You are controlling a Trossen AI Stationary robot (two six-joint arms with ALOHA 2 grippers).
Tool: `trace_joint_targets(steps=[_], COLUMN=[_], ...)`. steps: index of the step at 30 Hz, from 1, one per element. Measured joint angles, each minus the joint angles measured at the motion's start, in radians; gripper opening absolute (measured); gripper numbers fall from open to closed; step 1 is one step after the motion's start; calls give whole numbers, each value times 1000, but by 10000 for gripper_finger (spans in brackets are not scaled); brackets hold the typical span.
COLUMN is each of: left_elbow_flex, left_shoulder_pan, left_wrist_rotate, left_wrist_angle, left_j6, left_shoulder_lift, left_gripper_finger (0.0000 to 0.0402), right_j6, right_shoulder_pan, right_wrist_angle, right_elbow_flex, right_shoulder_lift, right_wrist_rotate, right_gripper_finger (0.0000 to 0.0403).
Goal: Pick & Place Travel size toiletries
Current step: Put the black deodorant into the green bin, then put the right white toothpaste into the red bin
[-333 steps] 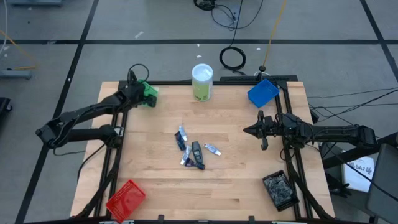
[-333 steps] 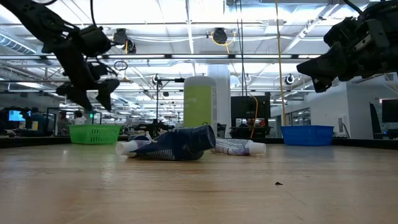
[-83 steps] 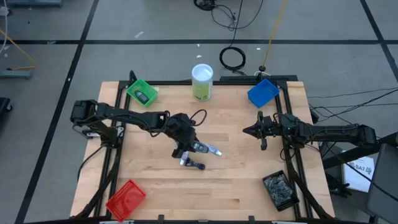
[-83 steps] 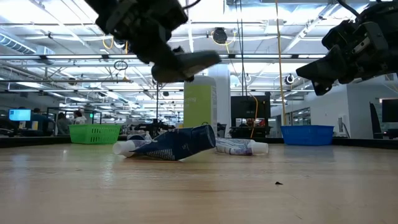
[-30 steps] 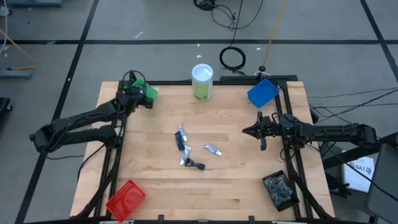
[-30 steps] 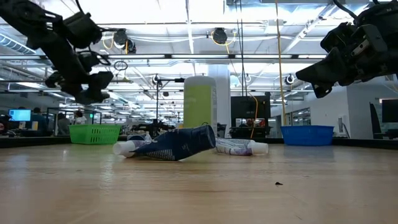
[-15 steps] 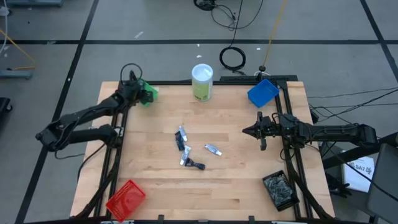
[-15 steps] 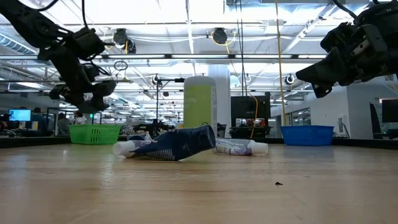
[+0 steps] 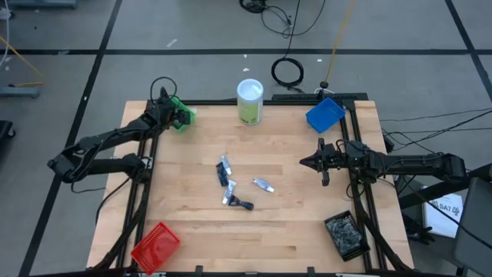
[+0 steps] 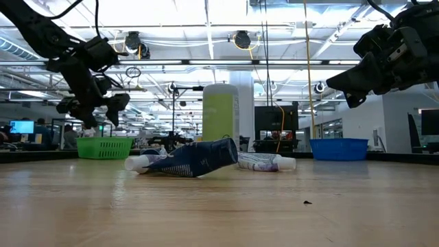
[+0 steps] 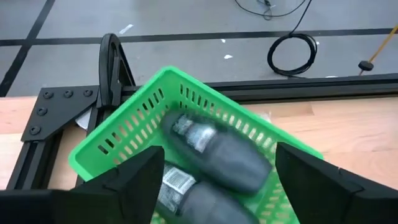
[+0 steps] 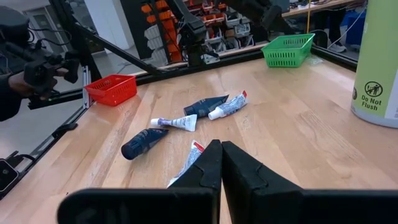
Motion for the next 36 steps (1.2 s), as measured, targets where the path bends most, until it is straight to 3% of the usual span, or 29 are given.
trace_joint_targets(steps=[8,18,26,31,36], left_elbow_flex=[0,0,0,0,0], left_shoulder_pan=[-1,-10,-78,-138,-213], left_wrist_rotate=[51,367,573,659,680], left_wrist_angle=[2,3,3,3,3], left_j6=[94,212,285,288,298], left_shoulder_lift=[-12,-87,-100,-100,-100], left_gripper_finger=[307,282,265,258,262], right_j6=[0,-2,-2,-2,-1], right_shoulder_pan=[0,0,0,0,0], right_wrist_angle=[0,0,0,0,2], right_elbow_flex=[0,0,0,0,0], right_shoulder_lift=[0,0,0,0,0], right_wrist_rotate=[0,0,0,0,0], right_gripper_finger=[0,0,0,0,0])
